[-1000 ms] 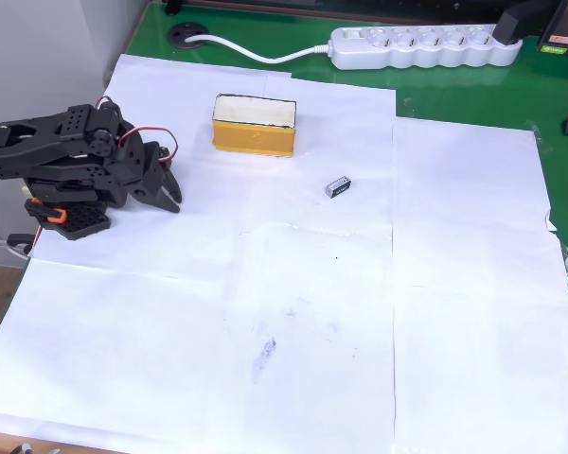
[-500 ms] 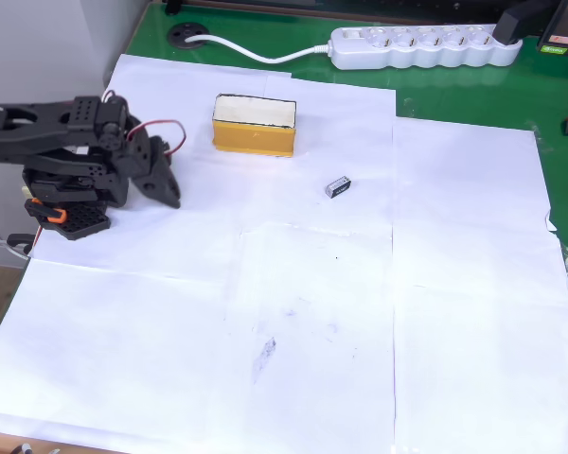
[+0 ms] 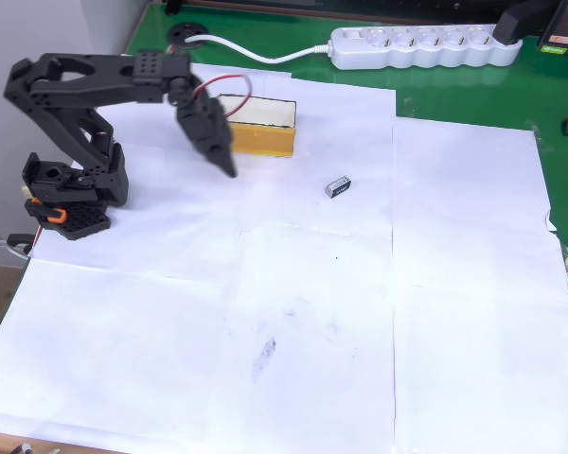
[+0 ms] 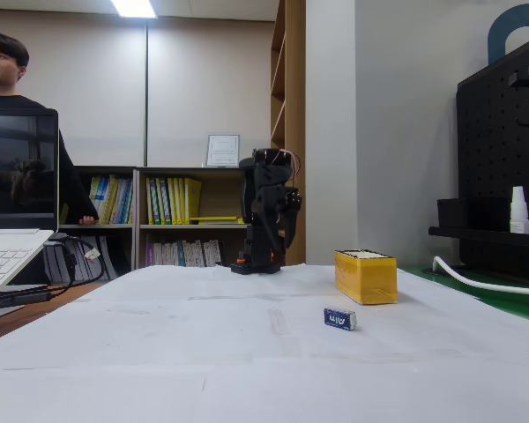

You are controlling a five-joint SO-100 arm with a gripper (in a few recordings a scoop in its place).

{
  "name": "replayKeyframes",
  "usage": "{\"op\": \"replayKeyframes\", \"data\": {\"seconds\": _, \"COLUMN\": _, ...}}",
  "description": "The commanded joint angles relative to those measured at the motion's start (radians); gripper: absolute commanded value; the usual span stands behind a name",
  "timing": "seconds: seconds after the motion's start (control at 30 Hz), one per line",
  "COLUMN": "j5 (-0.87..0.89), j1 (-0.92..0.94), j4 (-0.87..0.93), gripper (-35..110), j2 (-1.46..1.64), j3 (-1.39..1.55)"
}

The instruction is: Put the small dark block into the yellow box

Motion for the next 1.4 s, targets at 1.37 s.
{"op": "replayKeyframes", "data": {"seconds": 1.37, "j5": -0.311, "j1": 0.044, "j4": 0.012, "gripper": 21, "j2": 0.828, "j3": 1.026}}
